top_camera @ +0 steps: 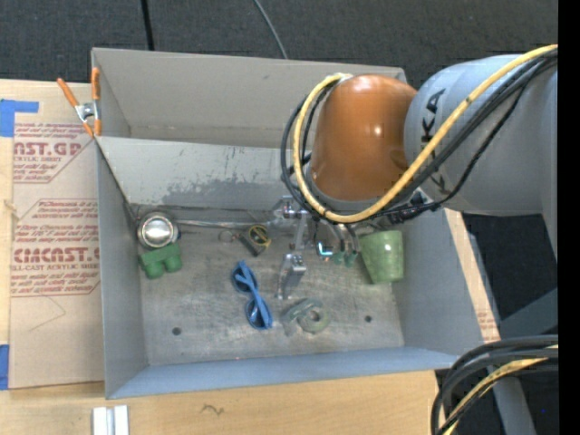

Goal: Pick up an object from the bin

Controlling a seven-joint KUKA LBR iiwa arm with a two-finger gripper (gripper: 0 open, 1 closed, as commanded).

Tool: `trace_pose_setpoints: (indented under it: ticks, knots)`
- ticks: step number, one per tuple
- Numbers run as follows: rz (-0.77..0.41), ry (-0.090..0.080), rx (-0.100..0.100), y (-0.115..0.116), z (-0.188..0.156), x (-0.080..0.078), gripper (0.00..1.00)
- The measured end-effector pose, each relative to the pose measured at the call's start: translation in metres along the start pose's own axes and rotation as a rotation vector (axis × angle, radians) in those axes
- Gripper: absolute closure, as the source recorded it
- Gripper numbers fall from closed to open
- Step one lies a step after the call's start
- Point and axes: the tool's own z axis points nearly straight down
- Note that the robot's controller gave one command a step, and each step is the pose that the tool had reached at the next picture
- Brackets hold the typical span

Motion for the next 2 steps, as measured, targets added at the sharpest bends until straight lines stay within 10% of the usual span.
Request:
trace_pose_setpoints:
  ticks: [1, 2]
  knots:
    - [-0.110, -0.014, -0.001, 0.0145, 0.1241, 0.0423, 0.00]
    - [-0.112, 0.003, -0.001, 0.0152, 0.1228, 0.0455, 1.00]
